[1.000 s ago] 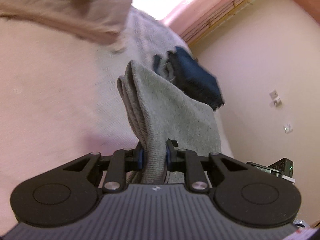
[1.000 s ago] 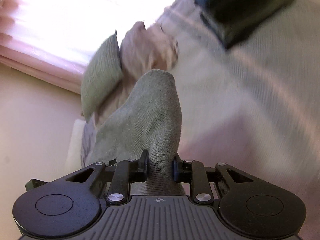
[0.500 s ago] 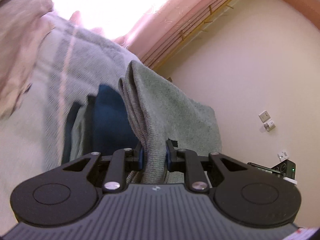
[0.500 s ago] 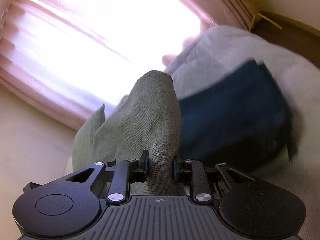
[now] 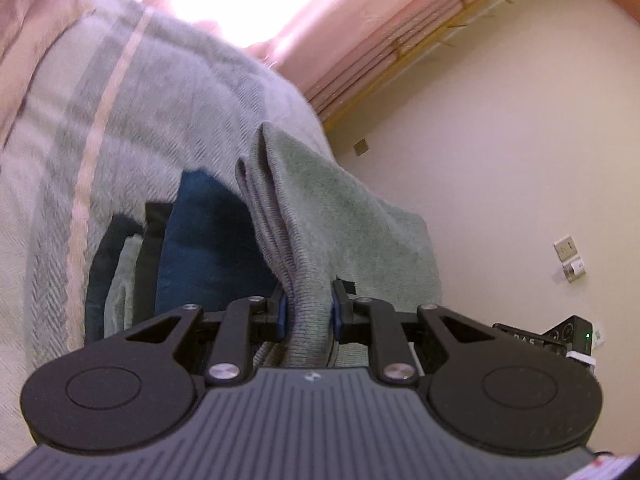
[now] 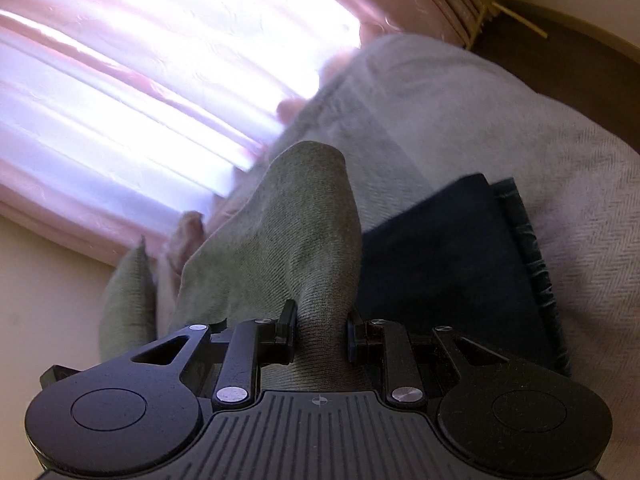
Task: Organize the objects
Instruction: 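Lift the folded skirt with both grippers and carry it to the clothes stack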
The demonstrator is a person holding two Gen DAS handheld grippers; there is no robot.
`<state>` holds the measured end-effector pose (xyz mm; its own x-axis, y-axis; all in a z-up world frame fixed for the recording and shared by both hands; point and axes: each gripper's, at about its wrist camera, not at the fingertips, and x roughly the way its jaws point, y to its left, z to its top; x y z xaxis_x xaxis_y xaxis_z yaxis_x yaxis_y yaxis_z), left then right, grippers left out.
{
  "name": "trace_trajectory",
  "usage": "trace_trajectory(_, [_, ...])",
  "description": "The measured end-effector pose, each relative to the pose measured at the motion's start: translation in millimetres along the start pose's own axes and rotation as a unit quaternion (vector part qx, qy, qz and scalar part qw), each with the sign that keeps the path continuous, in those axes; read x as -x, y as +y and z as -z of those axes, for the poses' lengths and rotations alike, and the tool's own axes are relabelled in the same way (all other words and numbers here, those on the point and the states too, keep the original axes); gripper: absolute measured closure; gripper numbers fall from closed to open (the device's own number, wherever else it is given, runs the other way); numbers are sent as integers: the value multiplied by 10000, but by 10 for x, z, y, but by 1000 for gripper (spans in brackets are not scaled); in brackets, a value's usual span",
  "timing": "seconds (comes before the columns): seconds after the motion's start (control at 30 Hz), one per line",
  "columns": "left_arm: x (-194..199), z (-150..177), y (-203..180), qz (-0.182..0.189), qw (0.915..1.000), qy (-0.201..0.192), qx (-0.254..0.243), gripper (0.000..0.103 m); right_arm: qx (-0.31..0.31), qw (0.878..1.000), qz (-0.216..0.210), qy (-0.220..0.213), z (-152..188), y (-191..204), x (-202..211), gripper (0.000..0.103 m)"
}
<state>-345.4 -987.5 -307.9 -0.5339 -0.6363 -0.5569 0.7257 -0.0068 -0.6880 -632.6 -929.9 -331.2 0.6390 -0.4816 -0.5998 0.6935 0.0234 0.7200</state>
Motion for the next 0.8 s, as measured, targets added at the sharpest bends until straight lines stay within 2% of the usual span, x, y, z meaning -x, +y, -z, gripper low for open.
trace_trajectory(0.07, [-118, 103, 119, -92, 9999, 33, -70, 87, 238, 9990, 382, 16, 88, -80, -108, 78])
trace_trajectory(0.13, [-226, 183, 258, -219, 9997, 38, -86, 87, 545, 9956, 751, -111, 246, -103, -170, 69])
trace_trajectory(0.23, [-258, 242, 378, -299, 9994, -38, -146, 82, 853, 9914, 858, -491, 440, -41, -108, 63])
trace_trajectory(0.27, [-217, 232, 370, -295, 9992, -75, -266, 81, 997, 9882, 1026, -547, 462, 17, -67, 62])
trace_trajectory(0.33, [-119, 181, 310, -415, 9973, -135, -596, 81, 1470, 9755, 1464, -726, 506, 199, 67, 60])
trace_trajectory(0.43, [54, 87, 178, -793, 9905, -515, -998, 82, 2235, 9483, 1912, -1193, 512, 435, 199, 60])
trace_trajectory(0.5, [161, 31, 52, -841, 9874, -797, -1077, 82, 2635, 9358, 1888, -1383, 501, 586, 199, 60])
trace_trajectory(0.6, [113, -10, -254, -781, 9795, -1101, -1497, 82, 3105, 9207, 1893, -1418, 484, 733, 2, 60])
trace_trajectory(0.7, [-203, 65, -415, -904, 9758, -887, -1783, 82, 3366, 9107, 2001, -1317, 528, 699, -293, 60])
trace_trajectory(0.73, [-305, 107, -412, -1009, 9749, -815, -1812, 82, 3416, 9084, 2108, -1172, 561, 628, -415, 60])
trace_trajectory(0.8, [-582, 207, -299, -1394, 9705, -584, -1877, 83, 3440, 9076, 2078, -1216, 646, 458, -534, 60])
